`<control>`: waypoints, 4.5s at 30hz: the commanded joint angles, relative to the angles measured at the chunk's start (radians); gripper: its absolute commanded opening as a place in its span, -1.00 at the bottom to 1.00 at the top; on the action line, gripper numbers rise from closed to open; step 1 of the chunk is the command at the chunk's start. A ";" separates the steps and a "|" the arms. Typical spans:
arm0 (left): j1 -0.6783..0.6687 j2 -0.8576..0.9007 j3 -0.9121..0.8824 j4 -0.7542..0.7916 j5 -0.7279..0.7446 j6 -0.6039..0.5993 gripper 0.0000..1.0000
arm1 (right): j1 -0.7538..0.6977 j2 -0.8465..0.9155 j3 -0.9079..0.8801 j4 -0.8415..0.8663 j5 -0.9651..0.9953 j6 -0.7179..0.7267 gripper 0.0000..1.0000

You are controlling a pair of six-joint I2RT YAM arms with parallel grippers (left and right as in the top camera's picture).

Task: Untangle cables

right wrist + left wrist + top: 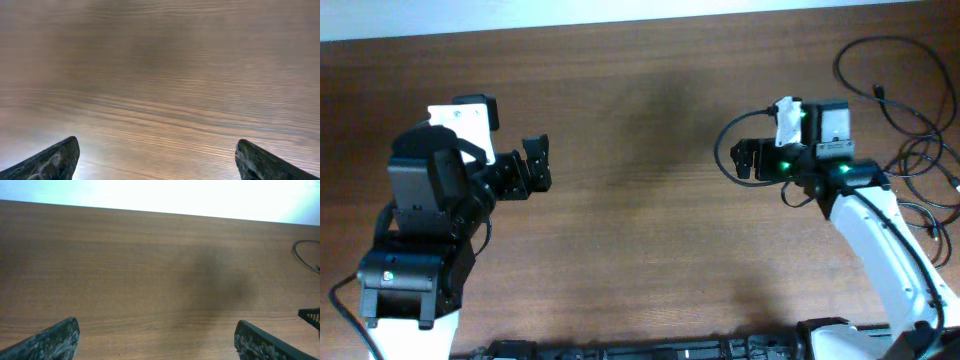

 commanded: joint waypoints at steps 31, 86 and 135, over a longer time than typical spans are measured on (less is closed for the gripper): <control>0.005 0.000 0.003 0.002 -0.004 -0.012 0.98 | 0.039 -0.068 0.008 0.006 0.206 -0.021 0.97; 0.005 0.000 0.003 0.002 -0.004 -0.012 0.98 | -0.047 -0.905 -0.925 0.842 0.093 -0.010 0.97; 0.005 0.000 0.003 0.002 -0.004 -0.012 0.98 | -0.048 -1.341 -0.925 0.451 0.100 -0.013 0.98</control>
